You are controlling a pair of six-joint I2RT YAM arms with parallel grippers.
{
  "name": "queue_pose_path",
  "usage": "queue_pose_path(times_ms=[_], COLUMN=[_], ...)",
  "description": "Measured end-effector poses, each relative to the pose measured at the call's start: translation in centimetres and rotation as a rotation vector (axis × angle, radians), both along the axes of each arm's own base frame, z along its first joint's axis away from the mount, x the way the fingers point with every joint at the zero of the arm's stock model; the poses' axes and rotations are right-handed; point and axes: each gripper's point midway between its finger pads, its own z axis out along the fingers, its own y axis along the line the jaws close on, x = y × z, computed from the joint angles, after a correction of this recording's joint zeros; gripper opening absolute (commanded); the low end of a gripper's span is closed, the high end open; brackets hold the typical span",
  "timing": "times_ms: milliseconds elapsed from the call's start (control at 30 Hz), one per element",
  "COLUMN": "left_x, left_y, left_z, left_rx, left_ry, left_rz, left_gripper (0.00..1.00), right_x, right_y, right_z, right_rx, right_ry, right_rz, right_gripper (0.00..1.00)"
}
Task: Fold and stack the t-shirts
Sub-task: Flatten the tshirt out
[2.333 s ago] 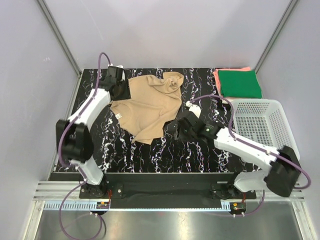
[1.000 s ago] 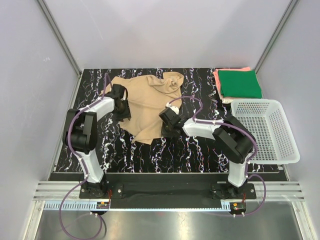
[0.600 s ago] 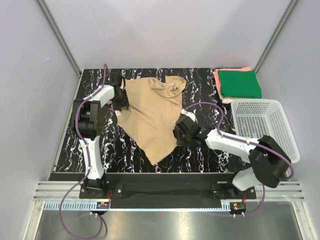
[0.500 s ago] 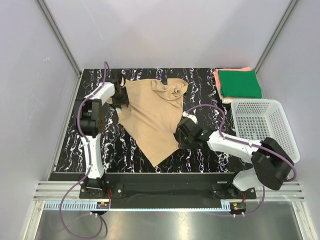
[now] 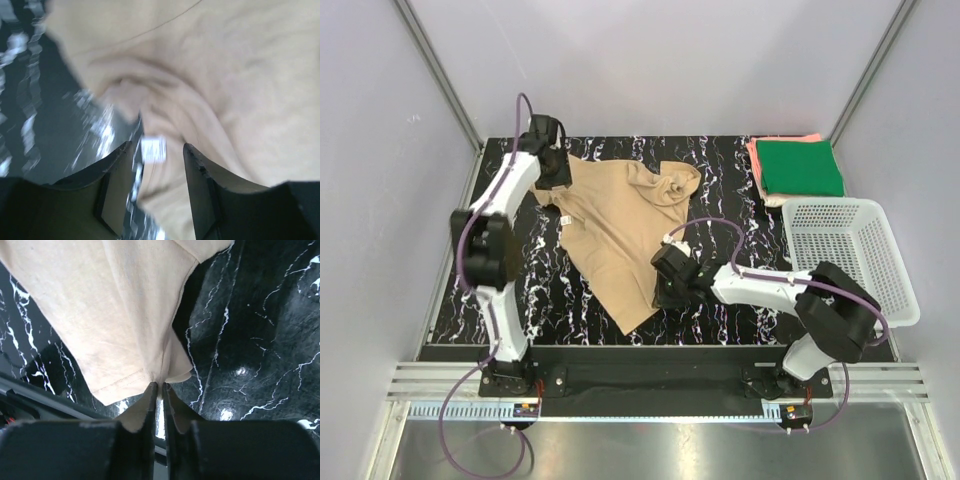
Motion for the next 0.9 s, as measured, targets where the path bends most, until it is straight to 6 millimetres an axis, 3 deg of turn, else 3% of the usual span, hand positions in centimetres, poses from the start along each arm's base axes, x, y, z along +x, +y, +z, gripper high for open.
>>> queue_pose_path(times_ms=[67, 167, 200, 267, 367, 467, 600, 733, 900], left_x=[-2.7, -8.7, -11.3, -16.1, -21.5, -26.0, -30.8, -33.1, -33.1], left_y=[-0.7, -4.0, -5.5, -7.3, -6.7, -6.7, -7.6, -7.8, -7.8], left_z=[4.9, 12.0, 13.6, 14.6, 12.5, 7.9, 3.0, 1.3, 2.2], left_rx=[0.016, -0.022, -0.062, -0.141, -0.223, -0.295, -0.401, -0.488, -0.551], left_ry=[-0.089, -0.257, -0.304, -0.346, -0.333, -0.247, -0.126, -0.101, -0.137], left_rz=[-0.013, -0.083, -0.118, -0.175, -0.142, -0.09, -0.032, 0.039, 0.085], left_gripper=[0.51, 0.51, 0.5, 0.48, 0.46, 0.43, 0.46, 0.46, 0.46], right_x=[-0.3, -0.2, -0.3, -0.5, -0.2, 0.7, 3.6, 7.6, 9.9], right_y=[0.4, 0.4, 0.2, -0.1, 0.3, 1.0, 2.3, 5.3, 9.1], right_z=[0.3, 1.5, 2.2, 3.5, 5.4, 6.5, 6.5, 4.9, 1.9], right_rx=[0.013, 0.036, 0.043, 0.052, 0.067, 0.073, 0.057, 0.041, 0.051], right_ry=[0.003, -0.017, -0.025, -0.042, -0.077, -0.1, -0.119, -0.127, -0.104], right_rz=[-0.001, -0.007, -0.005, 0.008, 0.048, 0.078, 0.097, 0.139, 0.203], right_gripper=[0.28, 0.37, 0.38, 0.41, 0.39, 0.32, 0.24, 0.21, 0.19])
